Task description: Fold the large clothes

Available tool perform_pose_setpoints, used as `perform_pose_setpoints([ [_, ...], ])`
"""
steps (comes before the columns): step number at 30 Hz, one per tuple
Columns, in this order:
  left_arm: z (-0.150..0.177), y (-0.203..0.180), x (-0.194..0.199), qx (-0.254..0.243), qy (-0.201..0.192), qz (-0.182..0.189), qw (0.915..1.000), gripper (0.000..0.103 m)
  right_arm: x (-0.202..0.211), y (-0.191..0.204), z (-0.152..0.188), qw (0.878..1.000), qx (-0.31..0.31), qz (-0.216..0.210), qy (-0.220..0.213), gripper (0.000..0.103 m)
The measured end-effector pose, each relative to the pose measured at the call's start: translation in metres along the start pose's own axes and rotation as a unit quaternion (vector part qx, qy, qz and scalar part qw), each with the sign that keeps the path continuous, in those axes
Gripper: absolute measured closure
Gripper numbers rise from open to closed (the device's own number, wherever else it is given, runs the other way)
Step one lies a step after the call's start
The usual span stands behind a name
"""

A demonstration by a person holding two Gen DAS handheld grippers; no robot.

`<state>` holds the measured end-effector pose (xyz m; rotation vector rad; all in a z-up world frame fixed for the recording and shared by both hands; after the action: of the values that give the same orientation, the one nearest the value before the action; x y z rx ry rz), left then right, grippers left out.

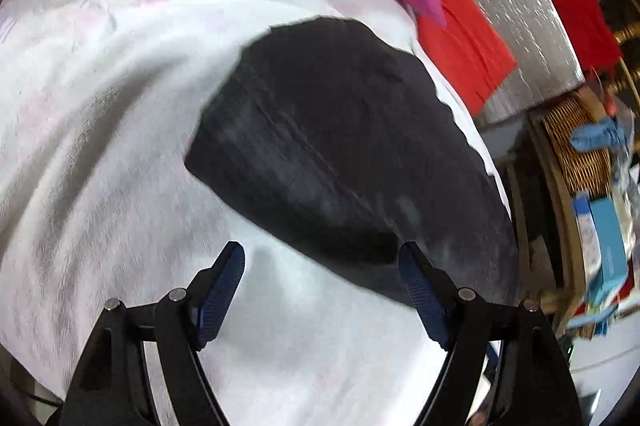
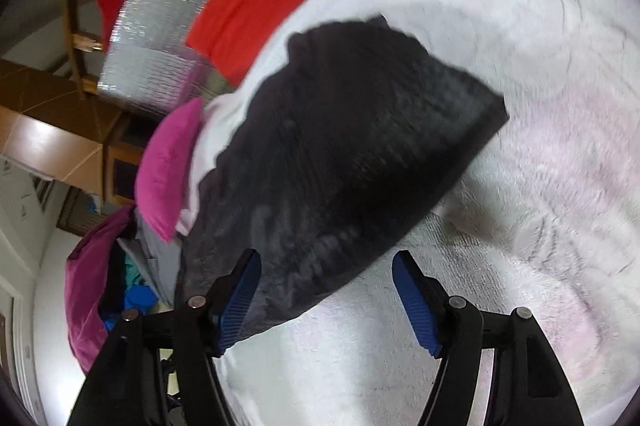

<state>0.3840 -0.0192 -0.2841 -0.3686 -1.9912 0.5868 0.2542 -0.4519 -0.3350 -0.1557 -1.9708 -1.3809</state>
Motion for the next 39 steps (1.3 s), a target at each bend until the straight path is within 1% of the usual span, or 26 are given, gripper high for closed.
perform_pose_setpoints([
  [1,-0.006,0.003,-0.002,0.010,-0.007,-0.001,0.9999,0.023,-0.005,-0.004,-0.003,1.000,-0.011,0.010,-0.005,0.031],
  [3,-0.014,0.007,-0.006,0.031,-0.015,0.005,0.9994,0.023,-0.009,-0.009,-0.010,1.000,-0.024,0.012,-0.017,0.031],
  [5,-0.021,0.011,-0.014,0.051,-0.011,0.003,0.9987,0.022,-0.016,-0.009,-0.018,0.999,-0.037,0.017,-0.032,0.031],
  [8,-0.026,0.015,-0.025,0.074,-0.014,0.006,0.9972,0.022,-0.029,-0.011,-0.027,0.997,-0.063,0.010,-0.036,0.030],
  [10,-0.028,0.018,-0.028,0.089,-0.026,0.012,0.9956,0.022,-0.033,-0.011,-0.031,0.997,-0.068,0.006,-0.042,0.030],
  [12,-0.030,0.018,-0.027,0.090,-0.034,0.011,0.9953,0.024,-0.035,-0.008,-0.033,0.997,-0.059,0.009,-0.052,0.031],
  [14,-0.031,0.019,-0.025,0.085,-0.043,-0.001,0.9955,0.038,-0.036,-0.002,-0.031,0.997,-0.043,0.023,-0.063,0.035],
  [15,-0.032,0.020,-0.023,0.079,-0.048,-0.007,0.9957,0.042,-0.036,0.001,-0.030,0.997,-0.033,0.029,-0.069,0.042],
  [16,-0.035,0.019,-0.019,0.069,-0.057,-0.012,0.9959,0.049,-0.034,0.007,-0.028,0.996,-0.017,0.034,-0.079,0.051],
  [17,-0.035,0.016,-0.016,0.057,-0.064,-0.017,0.9962,0.055,-0.030,0.010,-0.029,0.996,-0.005,0.038,-0.086,0.054],
  [19,-0.039,0.007,-0.012,0.031,-0.074,-0.029,0.9964,0.061,-0.022,0.024,-0.024,0.993,0.038,0.049,-0.104,0.063],
  [21,-0.042,-0.003,-0.008,-0.001,-0.085,-0.043,0.9954,0.064,-0.017,0.033,-0.020,0.990,0.063,0.052,-0.118,0.066],
  [23,-0.042,-0.008,-0.003,-0.012,-0.092,-0.046,0.9946,0.066,-0.008,0.034,-0.017,0.988,0.075,0.047,-0.124,0.069],
  [28,-0.040,-0.004,0.008,-0.020,-0.094,-0.033,0.9948,0.067,-0.004,0.035,-0.011,0.988,0.088,0.048,-0.120,0.069],
  [31,-0.037,-0.001,0.009,-0.025,-0.093,-0.033,0.9948,0.067,-0.003,0.035,-0.012,0.988,0.092,0.045,-0.117,0.069],
  [33,-0.038,0.003,0.003,-0.023,-0.080,-0.035,0.9959,0.066,-0.005,0.032,-0.010,0.988,0.098,0.050,-0.112,0.069],
  [34,-0.037,0.005,0.001,-0.020,-0.072,-0.036,0.9965,0.065,-0.009,0.029,-0.010,0.988,0.098,0.061,-0.105,0.069],
  [36,-0.038,0.010,-0.011,-0.016,-0.049,-0.049,0.9975,0.058,-0.020,0.025,-0.011,0.988,0.094,0.076,-0.091,0.069],
  [38,-0.038,0.014,-0.014,-0.012,-0.043,-0.067,0.9968,0.040,-0.023,0.022,-0.012,0.990,0.090,0.075,-0.083,0.069],
  [39,-0.039,0.015,-0.014,-0.013,-0.039,-0.075,0.9963,0.037,-0.023,0.021,-0.013,0.990,0.090,0.072,-0.080,0.067],
])
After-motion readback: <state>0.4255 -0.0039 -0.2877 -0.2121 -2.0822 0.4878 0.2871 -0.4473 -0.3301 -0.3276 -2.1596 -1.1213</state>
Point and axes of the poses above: each gripper's, at about its wrist camera, not at the fingertips, and x roughly against the way its jaws point, y to its left, z to its underside, the point moved 3 cm from there along -x, roughly the way its jaws point, and after that the axes turned 9 degrees about -x, right-handed, at the moved point
